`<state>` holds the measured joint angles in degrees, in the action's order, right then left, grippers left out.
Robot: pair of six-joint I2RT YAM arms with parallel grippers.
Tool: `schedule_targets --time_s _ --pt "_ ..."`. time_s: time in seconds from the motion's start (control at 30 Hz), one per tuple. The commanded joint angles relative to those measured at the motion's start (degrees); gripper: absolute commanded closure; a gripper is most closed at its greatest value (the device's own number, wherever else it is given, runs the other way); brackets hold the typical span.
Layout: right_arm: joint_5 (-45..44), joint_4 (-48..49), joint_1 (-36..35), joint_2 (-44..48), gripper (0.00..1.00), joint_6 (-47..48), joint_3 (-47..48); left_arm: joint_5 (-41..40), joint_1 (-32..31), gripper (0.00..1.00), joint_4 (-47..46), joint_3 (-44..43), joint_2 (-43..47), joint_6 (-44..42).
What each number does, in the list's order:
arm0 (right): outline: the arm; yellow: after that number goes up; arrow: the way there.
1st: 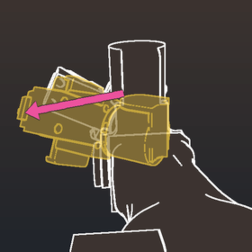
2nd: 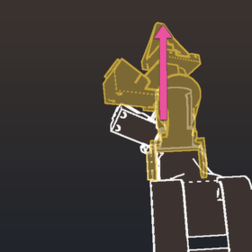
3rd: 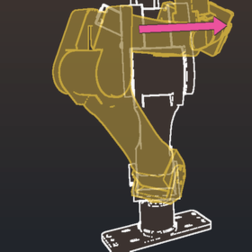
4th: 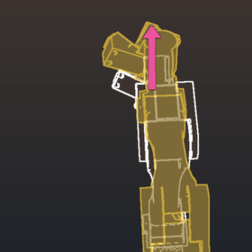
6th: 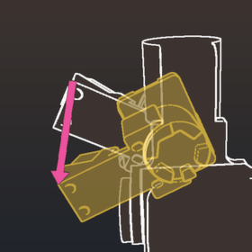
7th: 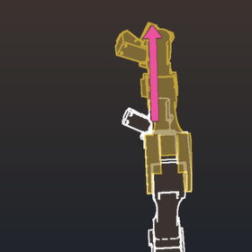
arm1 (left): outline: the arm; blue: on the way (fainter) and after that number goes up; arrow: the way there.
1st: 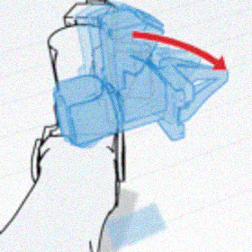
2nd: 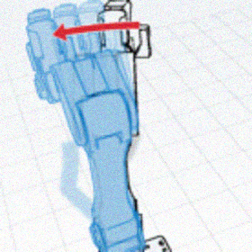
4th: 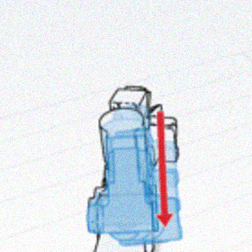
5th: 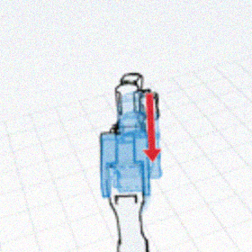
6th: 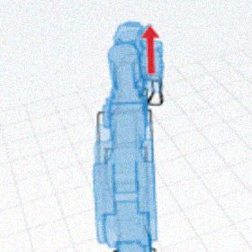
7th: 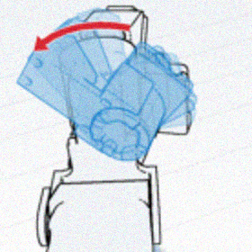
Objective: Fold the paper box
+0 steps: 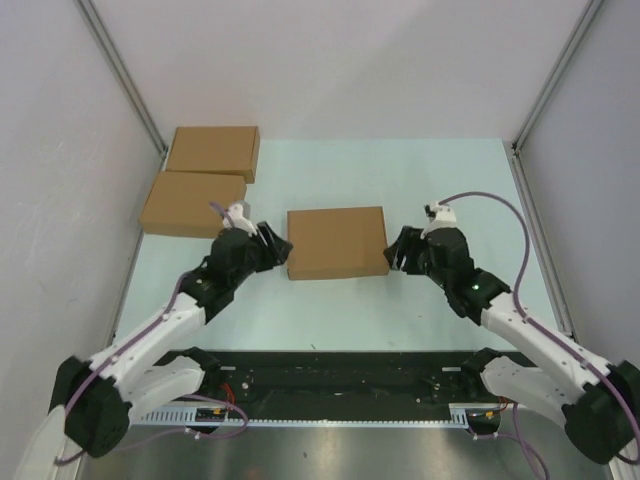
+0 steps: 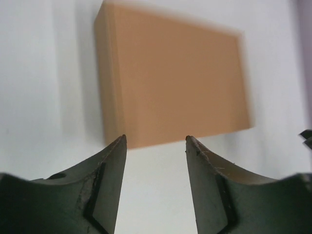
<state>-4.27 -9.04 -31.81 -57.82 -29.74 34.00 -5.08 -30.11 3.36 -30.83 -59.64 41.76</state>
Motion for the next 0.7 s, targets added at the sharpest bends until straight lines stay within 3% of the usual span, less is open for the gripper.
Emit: schedule_targets --time_s 0.0,0.07,0.3,0.5,0.67 --pt "-12.23 -0.2 -4.65 7.89 0.24 7.04 8.36 -7.48 -0.13 0.38 3.06 -9.59 9.71 -8.96" --pt "-15.48 1.99 -6.15 7.82 0.15 8.81 8.71 -11.5 -0.13 0.26 5.69 -12.67 8.67 -9.59" --pt "-30.5 6.31 -10.63 3.86 0.08 15.49 9.07 -19.61 -0.04 0.19 16.15 -17.6 -0.3 -3.8" --pt "-31.59 7.02 -10.38 2.1 0.08 14.8 8.98 -23.83 -0.04 0.18 19.67 -18.21 -3.2 2.7" --pt "-30.54 6.31 -10.64 2.1 0.08 13.48 8.98 -22.08 -0.04 0.18 19.85 -19.53 -4.08 0.35"
